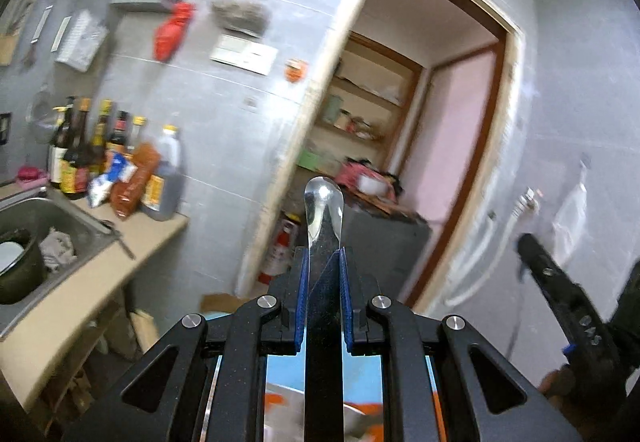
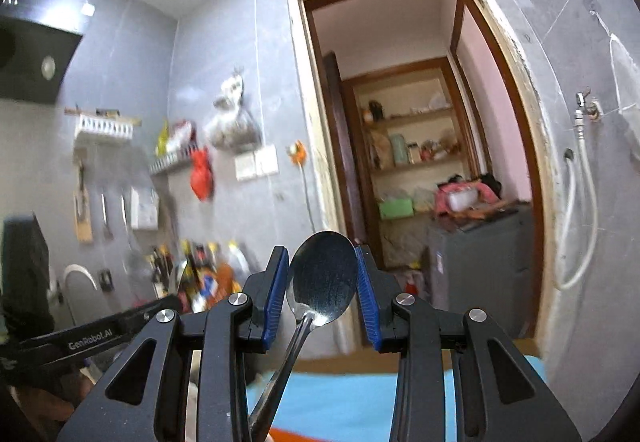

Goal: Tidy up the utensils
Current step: 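Lift the knife and spoon and carry them over the white holder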

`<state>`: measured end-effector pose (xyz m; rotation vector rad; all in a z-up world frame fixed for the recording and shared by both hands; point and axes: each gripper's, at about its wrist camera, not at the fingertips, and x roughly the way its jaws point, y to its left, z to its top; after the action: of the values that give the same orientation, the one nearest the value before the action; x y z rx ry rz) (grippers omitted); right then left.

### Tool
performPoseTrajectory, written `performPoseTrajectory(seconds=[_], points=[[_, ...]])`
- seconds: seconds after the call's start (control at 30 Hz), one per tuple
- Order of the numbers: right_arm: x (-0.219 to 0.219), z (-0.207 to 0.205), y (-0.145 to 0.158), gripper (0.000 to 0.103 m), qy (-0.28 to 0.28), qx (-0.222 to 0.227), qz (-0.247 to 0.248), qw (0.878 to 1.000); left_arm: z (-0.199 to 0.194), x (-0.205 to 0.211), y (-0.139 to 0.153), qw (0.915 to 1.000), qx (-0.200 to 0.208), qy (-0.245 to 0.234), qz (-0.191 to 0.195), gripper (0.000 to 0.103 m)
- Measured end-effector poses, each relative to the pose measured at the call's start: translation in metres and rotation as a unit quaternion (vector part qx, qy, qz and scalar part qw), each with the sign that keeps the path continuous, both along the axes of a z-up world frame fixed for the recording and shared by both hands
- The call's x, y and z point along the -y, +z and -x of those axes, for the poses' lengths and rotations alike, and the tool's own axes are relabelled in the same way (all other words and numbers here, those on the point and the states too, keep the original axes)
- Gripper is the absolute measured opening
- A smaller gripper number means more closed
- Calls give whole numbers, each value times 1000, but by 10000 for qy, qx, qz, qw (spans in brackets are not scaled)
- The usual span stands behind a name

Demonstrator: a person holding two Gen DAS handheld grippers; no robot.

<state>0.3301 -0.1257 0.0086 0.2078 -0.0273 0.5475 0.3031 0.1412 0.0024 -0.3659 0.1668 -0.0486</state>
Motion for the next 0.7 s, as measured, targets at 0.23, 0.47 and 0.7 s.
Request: performPoseTrajectory(seconds=[0.23,0.47,0.7], points=[[-56,15,-24,31,-322,661,53,9973,3,-66,-22,9968,438,406,530,11],[-94,22,-64,31,-476,1152,814,9889,1,-72,-49,9961,616,469,415,11],[-113,27,-91,31,-479,1365,1257,9815,4,-57,-71,9959,715,553,15,12]])
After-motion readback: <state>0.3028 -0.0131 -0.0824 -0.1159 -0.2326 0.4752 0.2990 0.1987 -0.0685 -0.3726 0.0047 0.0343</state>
